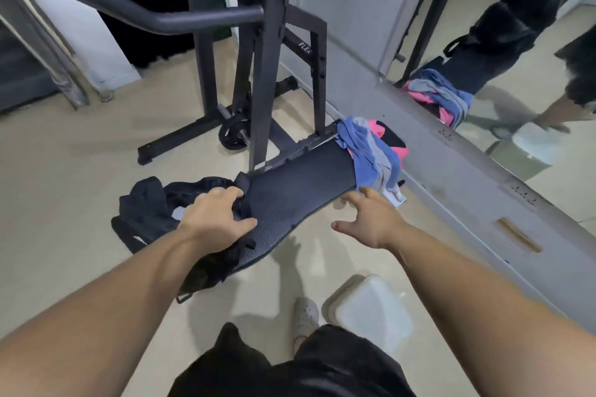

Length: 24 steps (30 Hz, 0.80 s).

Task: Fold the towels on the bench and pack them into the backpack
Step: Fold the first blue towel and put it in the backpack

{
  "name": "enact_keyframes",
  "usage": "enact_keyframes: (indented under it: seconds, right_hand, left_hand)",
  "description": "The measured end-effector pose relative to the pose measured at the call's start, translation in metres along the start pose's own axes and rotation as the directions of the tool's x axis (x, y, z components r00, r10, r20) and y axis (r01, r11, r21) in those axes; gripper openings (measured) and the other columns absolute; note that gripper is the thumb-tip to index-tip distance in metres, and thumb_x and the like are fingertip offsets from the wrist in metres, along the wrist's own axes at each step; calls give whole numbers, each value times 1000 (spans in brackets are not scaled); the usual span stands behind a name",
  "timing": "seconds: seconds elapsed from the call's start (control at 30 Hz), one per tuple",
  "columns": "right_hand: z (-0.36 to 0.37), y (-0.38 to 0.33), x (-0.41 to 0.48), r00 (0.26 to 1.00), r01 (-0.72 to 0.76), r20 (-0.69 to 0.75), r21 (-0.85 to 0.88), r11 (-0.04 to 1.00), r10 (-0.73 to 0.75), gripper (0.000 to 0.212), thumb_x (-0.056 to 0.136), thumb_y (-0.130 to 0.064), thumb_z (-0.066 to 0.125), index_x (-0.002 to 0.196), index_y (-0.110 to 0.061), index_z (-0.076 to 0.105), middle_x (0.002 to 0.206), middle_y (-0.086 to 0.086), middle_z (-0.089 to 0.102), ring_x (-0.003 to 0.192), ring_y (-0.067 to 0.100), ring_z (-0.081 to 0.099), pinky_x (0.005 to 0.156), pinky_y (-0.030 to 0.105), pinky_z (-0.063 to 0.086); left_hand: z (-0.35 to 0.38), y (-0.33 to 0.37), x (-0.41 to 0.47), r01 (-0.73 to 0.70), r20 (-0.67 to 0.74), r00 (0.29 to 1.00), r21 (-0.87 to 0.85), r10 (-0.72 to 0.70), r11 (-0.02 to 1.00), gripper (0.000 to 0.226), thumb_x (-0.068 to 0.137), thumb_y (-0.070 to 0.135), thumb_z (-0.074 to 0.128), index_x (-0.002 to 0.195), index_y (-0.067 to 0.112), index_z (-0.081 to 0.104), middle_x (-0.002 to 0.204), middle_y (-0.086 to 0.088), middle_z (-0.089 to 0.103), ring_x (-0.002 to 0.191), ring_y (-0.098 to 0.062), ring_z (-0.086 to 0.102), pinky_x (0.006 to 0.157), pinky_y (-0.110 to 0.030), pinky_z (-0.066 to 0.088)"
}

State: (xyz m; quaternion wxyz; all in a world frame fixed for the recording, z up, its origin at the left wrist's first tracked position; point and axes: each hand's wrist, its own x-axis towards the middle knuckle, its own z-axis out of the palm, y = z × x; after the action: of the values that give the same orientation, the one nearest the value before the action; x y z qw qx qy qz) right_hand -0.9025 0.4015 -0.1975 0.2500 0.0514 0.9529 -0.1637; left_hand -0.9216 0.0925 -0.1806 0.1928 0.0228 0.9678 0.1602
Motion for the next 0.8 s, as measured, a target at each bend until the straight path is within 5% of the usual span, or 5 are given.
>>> enact_keyframes:
  seconds: [0.33,0.63,0.8]
  right_hand:
    - [-56,-10,142,986,-94,155,170,981,67,68,93,-51,63,151,-27,39,142,0,39,129,18,45,108,30,38]
    - [-84,21,202,957,-184,235,43,982,169,63,91,-48,67,147,-28,44,150,2,38,134,19,44,113,31,34]
    - [-110,48,268,954,-179,251,38,983,164,69,90,-54,66,150,-28,43,157,1,30,140,23,41,110,31,35]
  left_hand:
    - [-34,8,174,-11,71,997,-116,19,993,72,81,58,70,143,30,45,138,-2,52,125,-27,51,102,-44,45]
    - [-15,31,283,-60,138,986,-239,95,969,75,78,67,63,141,30,47,143,-2,50,129,-29,49,105,-44,44]
    - [5,54,319,59,101,994,-317,-28,947,70,87,59,61,147,28,43,149,0,47,136,-30,42,108,-42,40]
